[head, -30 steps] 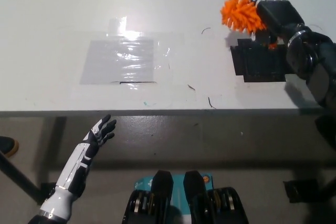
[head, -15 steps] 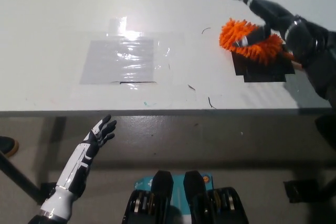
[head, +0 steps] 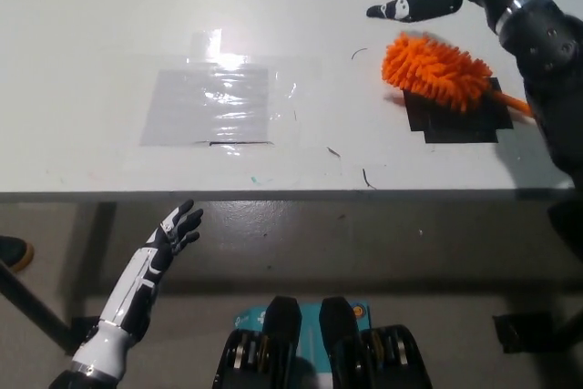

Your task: The robot uses it right hand to pick up an extended orange duster kept in the middle of the desk and presses its handle against the desk to collapse it

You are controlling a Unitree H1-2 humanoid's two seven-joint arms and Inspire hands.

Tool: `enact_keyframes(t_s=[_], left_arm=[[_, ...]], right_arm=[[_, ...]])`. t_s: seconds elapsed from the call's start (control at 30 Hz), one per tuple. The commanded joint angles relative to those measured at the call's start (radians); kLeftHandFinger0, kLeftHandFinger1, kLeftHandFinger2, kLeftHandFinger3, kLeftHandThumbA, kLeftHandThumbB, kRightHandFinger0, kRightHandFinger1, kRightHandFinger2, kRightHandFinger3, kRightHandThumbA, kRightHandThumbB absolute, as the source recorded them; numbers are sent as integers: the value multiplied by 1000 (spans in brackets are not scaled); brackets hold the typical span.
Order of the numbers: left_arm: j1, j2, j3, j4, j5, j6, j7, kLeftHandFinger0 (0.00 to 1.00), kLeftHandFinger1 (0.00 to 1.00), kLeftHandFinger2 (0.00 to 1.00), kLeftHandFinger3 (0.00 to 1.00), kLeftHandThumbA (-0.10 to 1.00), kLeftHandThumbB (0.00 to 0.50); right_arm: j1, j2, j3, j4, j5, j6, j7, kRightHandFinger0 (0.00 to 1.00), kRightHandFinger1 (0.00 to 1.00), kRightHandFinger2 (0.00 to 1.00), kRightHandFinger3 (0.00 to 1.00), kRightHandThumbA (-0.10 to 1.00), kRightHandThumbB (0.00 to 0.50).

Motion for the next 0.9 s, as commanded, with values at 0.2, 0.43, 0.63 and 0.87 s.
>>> enact_keyframes(t_s=[0.2,0.43,0.63,0.87], left_arm=[[-76,15,1,-24,-34,-14,-31,1000,1000,1000,1000,1000,192],[-76,15,-2,-17,-33,-14,-32,1000,1000,1000,1000,1000,187],[-79,12,-8,-18,-23,-13,-30,1000,1000,1000,1000,1000,159],[-93,20,-6,-17,-19,-1,-25,1000,1000,1000,1000,1000,161]], right_arm=[[659,-45,-148,-1223,447,80,-35,1000,1000,1000,1000,1000,475],[922,40,-84,-1130,527,-62,-42,1000,1000,1000,1000,1000,358],[983,80,-72,-1147,539,-95,-40,1000,1000,1000,1000,1000,435],[993,154,-97,-1053,534,-70,-39,1000,1000,1000,1000,1000,378]])
